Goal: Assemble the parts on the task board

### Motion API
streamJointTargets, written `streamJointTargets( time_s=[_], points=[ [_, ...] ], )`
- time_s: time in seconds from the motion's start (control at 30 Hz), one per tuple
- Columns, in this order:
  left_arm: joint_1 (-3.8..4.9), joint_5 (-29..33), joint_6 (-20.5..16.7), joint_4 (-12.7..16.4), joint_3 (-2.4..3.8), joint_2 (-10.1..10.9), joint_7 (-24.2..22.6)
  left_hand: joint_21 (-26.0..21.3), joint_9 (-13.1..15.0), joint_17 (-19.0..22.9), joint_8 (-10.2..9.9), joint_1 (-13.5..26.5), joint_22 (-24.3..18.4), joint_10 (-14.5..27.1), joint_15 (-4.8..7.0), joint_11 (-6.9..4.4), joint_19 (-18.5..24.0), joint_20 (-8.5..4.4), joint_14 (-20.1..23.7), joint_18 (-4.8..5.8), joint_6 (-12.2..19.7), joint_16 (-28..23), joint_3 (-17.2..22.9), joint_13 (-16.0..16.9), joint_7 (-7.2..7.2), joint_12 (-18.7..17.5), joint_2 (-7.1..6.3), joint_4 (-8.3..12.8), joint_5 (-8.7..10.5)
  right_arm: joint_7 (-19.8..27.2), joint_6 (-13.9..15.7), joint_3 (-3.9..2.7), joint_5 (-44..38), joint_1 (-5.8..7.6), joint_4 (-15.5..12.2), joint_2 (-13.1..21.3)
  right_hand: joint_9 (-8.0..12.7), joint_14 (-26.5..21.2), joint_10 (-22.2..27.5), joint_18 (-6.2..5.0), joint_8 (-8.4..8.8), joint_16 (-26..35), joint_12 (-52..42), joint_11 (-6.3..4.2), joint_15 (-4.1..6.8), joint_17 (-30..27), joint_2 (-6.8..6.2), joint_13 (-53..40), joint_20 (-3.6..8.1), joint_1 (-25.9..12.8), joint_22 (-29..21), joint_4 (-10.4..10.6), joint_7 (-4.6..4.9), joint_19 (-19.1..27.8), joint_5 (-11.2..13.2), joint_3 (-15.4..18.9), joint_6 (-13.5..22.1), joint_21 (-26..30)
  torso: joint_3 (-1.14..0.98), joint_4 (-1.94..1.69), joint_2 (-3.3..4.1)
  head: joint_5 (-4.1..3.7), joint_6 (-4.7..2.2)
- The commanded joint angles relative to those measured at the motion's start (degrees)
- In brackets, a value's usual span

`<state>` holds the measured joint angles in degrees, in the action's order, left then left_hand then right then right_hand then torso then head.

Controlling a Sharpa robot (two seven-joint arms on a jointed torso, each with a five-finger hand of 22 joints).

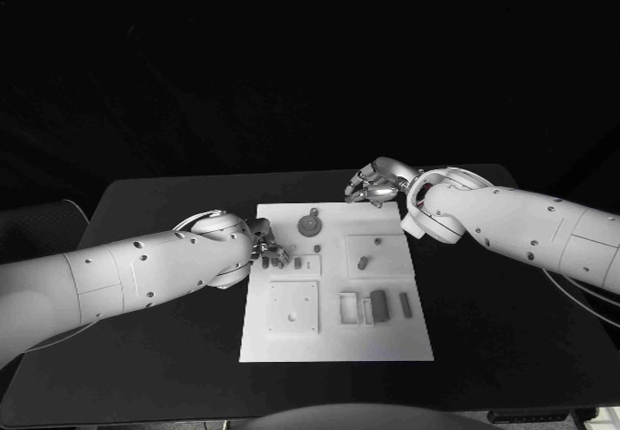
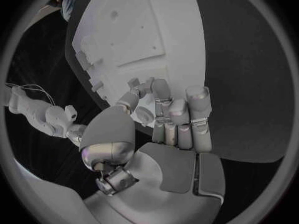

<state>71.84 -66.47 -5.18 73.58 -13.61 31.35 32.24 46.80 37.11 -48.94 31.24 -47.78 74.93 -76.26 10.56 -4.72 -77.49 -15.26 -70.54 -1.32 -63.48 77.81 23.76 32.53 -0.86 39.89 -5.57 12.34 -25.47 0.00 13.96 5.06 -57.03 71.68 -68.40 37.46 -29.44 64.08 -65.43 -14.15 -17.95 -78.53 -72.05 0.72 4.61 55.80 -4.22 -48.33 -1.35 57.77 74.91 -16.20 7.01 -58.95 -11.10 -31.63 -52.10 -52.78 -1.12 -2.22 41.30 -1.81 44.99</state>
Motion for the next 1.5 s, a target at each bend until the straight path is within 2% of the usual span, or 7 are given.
streamJointTargets(
  time_s=[0.03, 0.47, 1.0, 1.07, 1.13, 1.5],
  points=[
    [-0.02, 0.4, 0.6, 0.2, 0.04, 0.0, -0.9, -0.3, -0.1, -0.1, 0.1, 0.3, 0.9, 0.1, 0.31, -0.2, 0.1, -0.25, 0.1, -3.54, 0.0, 0.4, -0.4, -0.1, -0.17, 0.4, 0.06, 0.2, 0.26, 0.6, -0.7, -0.02, -0.2, -0.03, -0.1, 0.0, -0.1, 0.1, 0.3, -0.85, 0.23, -0.1, 0.0, 0.21, 0.39, -0.1, 0.02, 0.0, 0.02, -0.6, 0.6, 0.2, 0.4, -0.3, -0.3, -0.2, 0.0, 0.4, -0.01, 0.03, 0.02, -0.05, 0.0],
    [-0.04, 0.8, 1.8, 0.6, 0.04, 0.2, -1.0, -0.2, -0.1, -0.1, 0.2, -0.7, 0.9, 0.0, 0.38, -0.28, 0.0, -0.23, -0.1, -3.55, -0.1, 0.5, -0.2, -0.1, -0.09, 0.6, 0.91, 1.0, 0.04, 0.5, -0.7, -0.02, -0.2, -0.06, -0.2, 0.1, -0.1, 0.1, 0.3, -0.85, 0.23, -0.1, 0.0, 0.21, 0.39, -0.1, 0.04, 0.0, 0.02, -0.6, 0.6, 0.2, 0.4, -0.3, -0.3, -0.2, 0.0, 0.4, 0.01, -0.03, -0.01, -0.03, 0.14],
    [-0.06, 0.7, 1.0, 0.2, 0.04, 0.0, -1.1, -0.2, -0.2, -0.1, 0.2, -0.2, 0.9, 0.1, 0.35, -0.24, 0.0, -0.13, -0.1, -3.46, -0.1, 0.5, -0.5, -0.1, -0.13, 0.6, 0.86, 0.8, 0.27, 0.5, -0.7, -0.02, -0.2, -0.06, -0.1, 0.1, -0.1, 0.1, 0.3, -0.85, 0.24, -0.1, 0.0, 0.21, 0.39, -0.1, 0.06, 0.0, 0.02, -0.6, 0.6, 0.2, 0.4, -0.3, -0.3, -0.2, 0.0, 0.4, 0.03, -0.02, 0.01, -0.05, 0.02],
    [-0.06, 0.8, 0.5, 0.2, 0.04, 0.0, -1.1, -0.2, -0.2, -0.1, 0.2, 0.4, 0.9, 0.1, 0.35, -0.25, 0.0, -0.13, -0.1, -3.47, -0.1, 0.5, -0.9, -0.1, -0.13, 0.6, 0.6, 0.6, 1.13, 0.5, -0.7, -0.02, -0.2, -0.06, -0.1, 0.1, -0.1, 0.1, 0.3, -0.85, 0.25, -0.1, 0.0, 0.21, 0.39, -0.1, 0.06, 0.0, 0.02, -0.6, 0.6, 0.2, 0.4, -0.3, -0.3, -0.2, 0.0, 0.4, 0.01, -0.01, 0.02, -0.05, 0.01],
    [-0.06, 0.8, 0.3, 0.2, 0.04, 0.0, -1.2, -0.3, -0.3, 0.0, 0.3, 0.7, 0.8, 0.1, 0.38, -0.28, 0.0, -0.2, -0.1, -3.56, 0.0, 0.4, -1.1, -0.2, -0.09, 0.7, 0.47, 0.3, 4.68, 0.5, -0.7, -0.02, -0.2, -0.06, -0.1, 0.1, -0.1, 0.1, 0.3, -0.85, 0.25, -0.1, 0.0, 0.21, 0.39, -0.1, 0.06, 0.0, 0.02, -0.6, 0.6, 0.2, 0.4, -0.3, -0.3, -0.2, 0.0, 0.4, 0.04, -0.03, 0.02, -0.08, -0.04],
    [-0.07, 0.7, -0.8, 0.1, 0.04, 0.0, -1.5, -0.4, -0.3, 0.0, 0.3, 1.0, 0.8, 0.1, 0.39, -0.28, 0.1, -0.19, -0.1, -3.57, 0.0, 0.4, -1.1, -0.2, -0.1, 0.7, 0.48, 0.0, 4.96, 0.5, -0.7, -0.02, -0.2, -0.06, -0.1, 0.1, -0.2, 0.1, 0.3, -0.85, 0.26, -0.1, 0.0, 0.21, 0.39, -0.1, 0.06, 0.0, 0.03, -0.6, 0.6, 0.2, 0.4, -0.3, -0.3, -0.2, 0.0, 0.4, 0.01, -0.01, 0.02, -0.14, -0.07]
  ],
)
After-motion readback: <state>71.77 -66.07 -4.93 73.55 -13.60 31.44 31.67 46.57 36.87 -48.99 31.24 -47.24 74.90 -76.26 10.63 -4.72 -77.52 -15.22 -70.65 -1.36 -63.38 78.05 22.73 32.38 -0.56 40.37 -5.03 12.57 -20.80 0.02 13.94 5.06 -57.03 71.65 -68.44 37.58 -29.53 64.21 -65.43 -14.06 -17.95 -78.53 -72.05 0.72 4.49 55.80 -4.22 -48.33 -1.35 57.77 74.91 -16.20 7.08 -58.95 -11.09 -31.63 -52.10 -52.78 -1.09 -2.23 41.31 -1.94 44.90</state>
